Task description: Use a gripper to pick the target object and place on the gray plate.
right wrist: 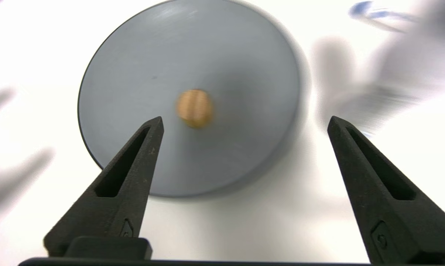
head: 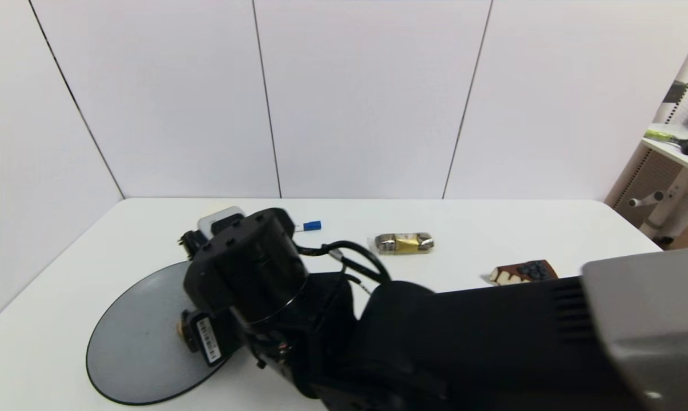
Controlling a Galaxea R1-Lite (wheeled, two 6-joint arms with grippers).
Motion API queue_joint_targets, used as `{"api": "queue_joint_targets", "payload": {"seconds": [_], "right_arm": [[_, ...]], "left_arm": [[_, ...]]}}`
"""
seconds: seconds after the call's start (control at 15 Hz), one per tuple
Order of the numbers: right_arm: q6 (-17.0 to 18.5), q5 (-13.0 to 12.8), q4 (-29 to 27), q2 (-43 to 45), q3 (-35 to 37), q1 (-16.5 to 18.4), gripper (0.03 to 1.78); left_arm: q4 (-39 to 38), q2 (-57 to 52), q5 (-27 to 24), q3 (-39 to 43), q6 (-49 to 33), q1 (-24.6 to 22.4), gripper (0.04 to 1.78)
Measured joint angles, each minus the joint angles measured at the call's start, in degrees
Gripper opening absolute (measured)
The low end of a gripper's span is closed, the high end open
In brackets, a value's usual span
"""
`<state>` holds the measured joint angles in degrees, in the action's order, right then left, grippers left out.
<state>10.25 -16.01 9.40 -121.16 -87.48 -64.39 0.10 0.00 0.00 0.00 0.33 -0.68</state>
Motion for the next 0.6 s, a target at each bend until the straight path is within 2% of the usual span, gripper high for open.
{"api": "queue_joint_targets", "payload": {"seconds": [0.27, 0.47, 0.6], "right_arm": [[0.3, 0.07, -1.9, 12.92, 11.65, 6.24, 1.6], [0.63, 0.35, -5.39, 21.86, 18.99, 12.63, 1.64], [0.68, 0.5, -9.19, 28.6, 23.32, 18.81, 1.66]], "left_arm": [[0.0, 0.0, 0.0, 0.0, 0.0, 0.02, 1.69], [0.0, 0.0, 0.0, 0.0, 0.02, 0.02, 1.69], [0.0, 0.0, 0.0, 0.0, 0.02, 0.02, 1.69]]}}
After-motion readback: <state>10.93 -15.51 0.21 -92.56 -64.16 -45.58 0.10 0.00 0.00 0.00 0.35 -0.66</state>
